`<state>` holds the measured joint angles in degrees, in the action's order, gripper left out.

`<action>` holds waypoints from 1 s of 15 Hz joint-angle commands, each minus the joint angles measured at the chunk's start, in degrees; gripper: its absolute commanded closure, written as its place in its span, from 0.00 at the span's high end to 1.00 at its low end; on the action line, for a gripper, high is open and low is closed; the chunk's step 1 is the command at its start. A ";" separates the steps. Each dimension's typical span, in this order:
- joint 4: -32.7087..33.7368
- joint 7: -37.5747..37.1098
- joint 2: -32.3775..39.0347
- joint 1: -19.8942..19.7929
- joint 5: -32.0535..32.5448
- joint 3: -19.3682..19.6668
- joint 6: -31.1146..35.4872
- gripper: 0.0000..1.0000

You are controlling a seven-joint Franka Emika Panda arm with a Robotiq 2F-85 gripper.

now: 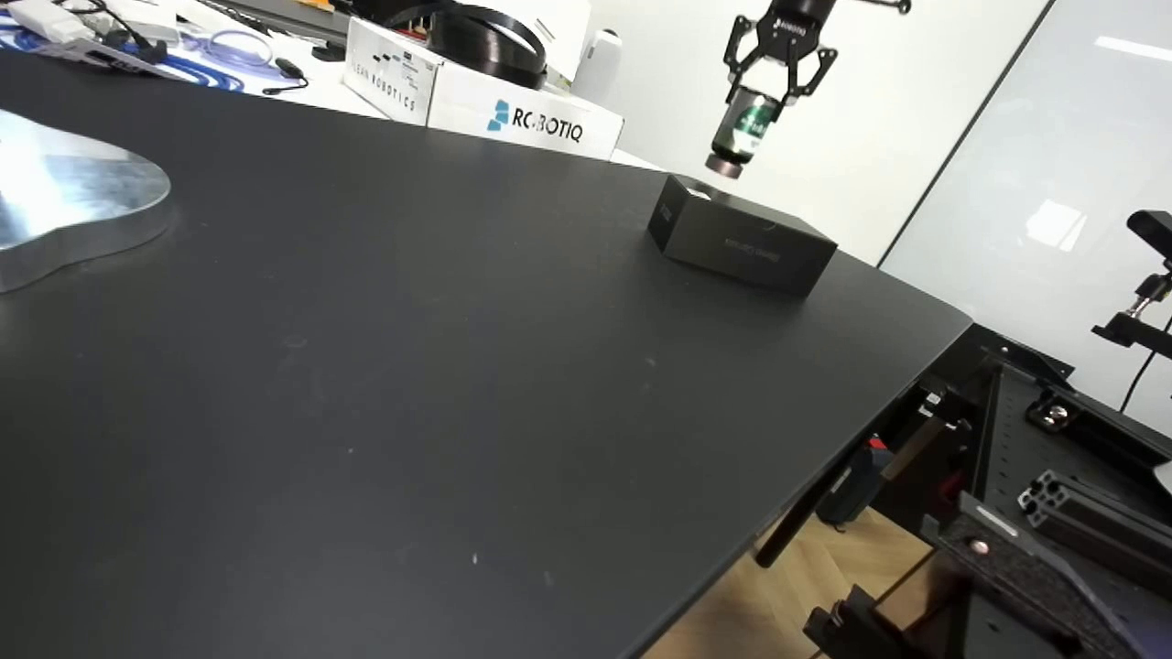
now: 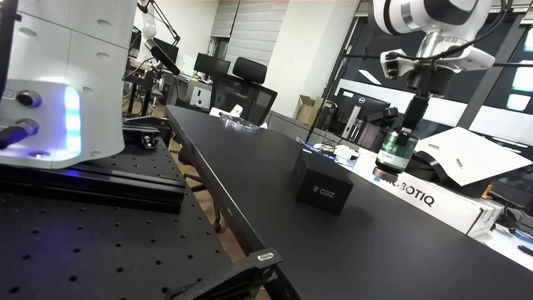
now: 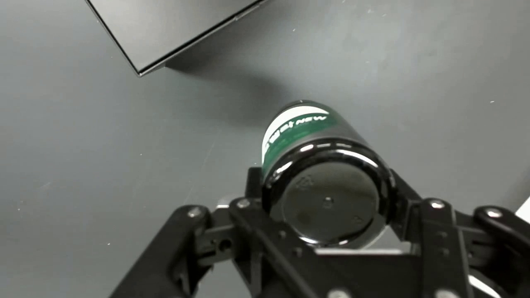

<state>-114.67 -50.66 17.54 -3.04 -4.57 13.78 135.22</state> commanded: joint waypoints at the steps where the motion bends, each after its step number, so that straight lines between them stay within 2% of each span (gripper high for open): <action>1: -0.58 -4.51 -7.39 2.91 3.23 -1.94 -6.13 0.45; 5: -4.25 -6.64 -13.87 5.08 6.45 -6.38 -8.43 0.45; 9: -11.79 -6.54 -20.23 5.20 8.82 -9.97 -6.43 0.45; 15: -21.55 -2.43 -25.48 2.55 7.58 -11.03 -1.91 0.45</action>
<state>-131.17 -54.98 -4.32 1.50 3.27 3.25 130.87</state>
